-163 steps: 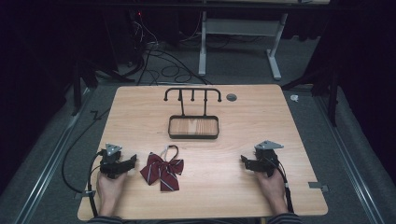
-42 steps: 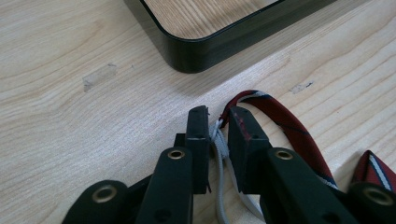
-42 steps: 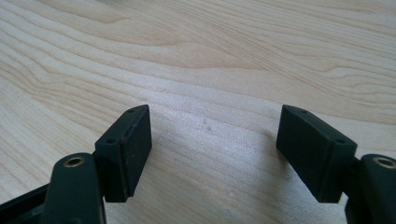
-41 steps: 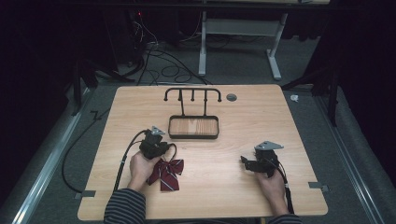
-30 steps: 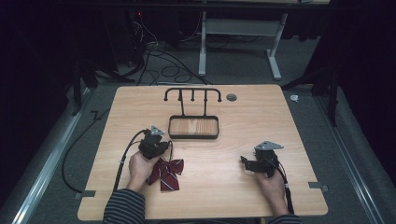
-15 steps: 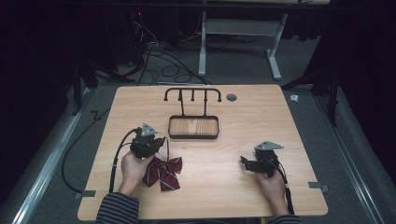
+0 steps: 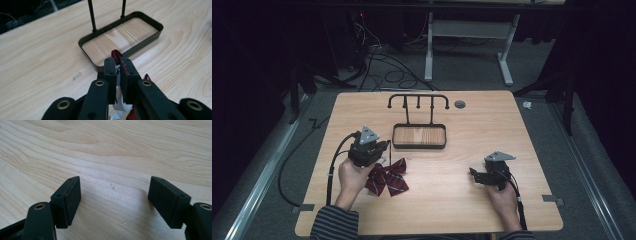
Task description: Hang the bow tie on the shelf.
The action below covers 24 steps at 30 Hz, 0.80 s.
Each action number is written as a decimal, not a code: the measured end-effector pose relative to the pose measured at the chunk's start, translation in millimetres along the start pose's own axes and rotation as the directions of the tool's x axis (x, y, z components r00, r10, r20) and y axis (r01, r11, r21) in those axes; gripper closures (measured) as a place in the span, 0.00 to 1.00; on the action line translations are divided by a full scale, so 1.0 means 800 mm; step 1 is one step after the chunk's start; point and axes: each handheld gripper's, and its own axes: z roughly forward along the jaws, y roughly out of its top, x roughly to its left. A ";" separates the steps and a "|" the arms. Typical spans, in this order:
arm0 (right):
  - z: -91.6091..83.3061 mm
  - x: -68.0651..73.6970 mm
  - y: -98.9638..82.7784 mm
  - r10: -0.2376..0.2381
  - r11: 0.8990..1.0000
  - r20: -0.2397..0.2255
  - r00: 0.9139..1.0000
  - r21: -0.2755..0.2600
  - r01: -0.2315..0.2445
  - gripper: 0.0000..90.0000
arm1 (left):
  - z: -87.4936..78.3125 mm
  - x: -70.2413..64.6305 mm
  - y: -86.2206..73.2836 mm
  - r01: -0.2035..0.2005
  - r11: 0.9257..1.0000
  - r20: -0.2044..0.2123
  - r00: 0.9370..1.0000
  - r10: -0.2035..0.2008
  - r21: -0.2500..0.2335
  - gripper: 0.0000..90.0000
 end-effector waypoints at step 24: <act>0.000 0.000 0.000 -0.001 1.000 -0.007 1.000 0.000 0.001 0.31 | -0.032 -0.033 0.089 -0.105 0.986 0.010 0.994 0.107 -0.130 0.94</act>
